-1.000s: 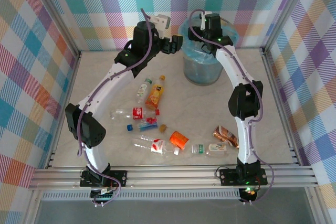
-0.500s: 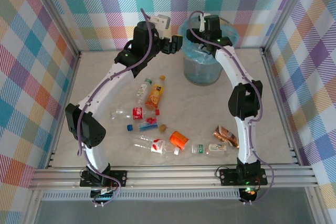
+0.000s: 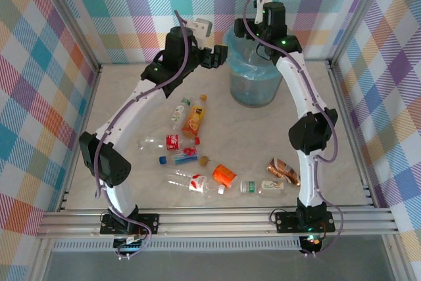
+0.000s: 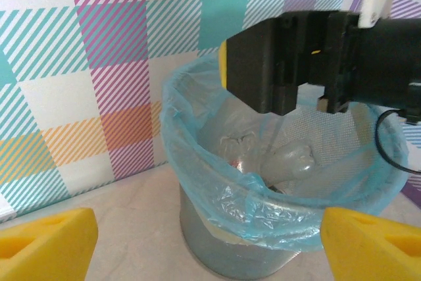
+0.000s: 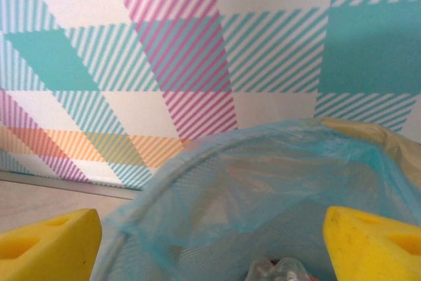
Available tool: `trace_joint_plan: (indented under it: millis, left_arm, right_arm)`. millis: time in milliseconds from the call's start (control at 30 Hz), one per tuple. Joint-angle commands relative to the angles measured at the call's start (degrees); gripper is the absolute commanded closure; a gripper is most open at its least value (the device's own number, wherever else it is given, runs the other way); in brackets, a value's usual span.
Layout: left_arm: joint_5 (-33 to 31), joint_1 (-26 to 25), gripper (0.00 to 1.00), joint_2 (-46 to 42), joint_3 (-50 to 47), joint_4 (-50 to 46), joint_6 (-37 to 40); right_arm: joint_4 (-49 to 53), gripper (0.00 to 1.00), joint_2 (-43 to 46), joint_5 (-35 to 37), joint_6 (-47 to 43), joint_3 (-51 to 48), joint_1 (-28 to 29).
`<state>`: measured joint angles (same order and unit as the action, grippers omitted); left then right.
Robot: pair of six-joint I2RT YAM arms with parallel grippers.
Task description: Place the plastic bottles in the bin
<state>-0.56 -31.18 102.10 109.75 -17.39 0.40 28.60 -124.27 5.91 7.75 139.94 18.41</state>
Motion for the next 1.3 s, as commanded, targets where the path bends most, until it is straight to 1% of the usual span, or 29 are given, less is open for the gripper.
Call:
trace_joint_plan:
  millis: [0,133,267,400,600,667,733,800,933,1133,1267]
  left_arm:
    - [-0.7,0.8,0.12,-4.1,0.0,-2.2,0.0]
    - [-1.7,0.8,0.12,-6.8,-2.3,-3.9,1.2]
    - [-3.8,0.9,0.12,-11.9,-8.7,-4.1,2.8]
    - [-5.7,1.4,0.12,-17.9,-16.6,-4.8,3.3]
    - [-8.5,2.8,0.12,-27.0,-29.0,-6.8,3.9]
    - [-9.9,3.4,0.12,-30.1,-33.6,-6.7,3.9]
    - [-10.9,4.0,0.11,-33.0,-38.3,-6.4,3.7]
    - [-11.6,4.6,0.11,-36.0,-42.5,-6.4,3.3]
    - [-11.9,5.7,0.11,-39.5,-48.3,-7.1,3.2]
    - [-11.1,7.2,0.11,-41.4,-52.4,-6.8,3.0]
    - [-9.5,7.5,0.1,-40.5,-53.2,-5.4,2.2]
  right_arm:
    - [1.8,0.13,5.0,1.7,0.3,2.5,2.3]
    - [3.7,0.16,7.8,2.7,0.3,2.4,5.5]
    - [6.3,0.18,9.3,1.7,0.1,2.4,9.8]
    - [9.1,0.19,9.0,0.1,0.9,1.9,13.7]
    - [11.2,0.2,6.3,-1.6,5.7,-1.0,17.6]
    - [11.4,0.22,5.7,-1.7,9.5,-3.4,18.4]
    - [10.2,0.23,5.0,-3.3,11.6,-6.7,19.4]
    - [9.8,0.23,3.4,-3.0,13.1,-9.0,20.5]
    - [12.2,0.22,-1.4,-2.7,15.8,-9.5,21.3]
    - [12.7,0.22,-7.7,0.3,18.0,-9.7,21.2]
    - [13.0,0.26,-13.1,2.1,19.2,-7.8,20.9]
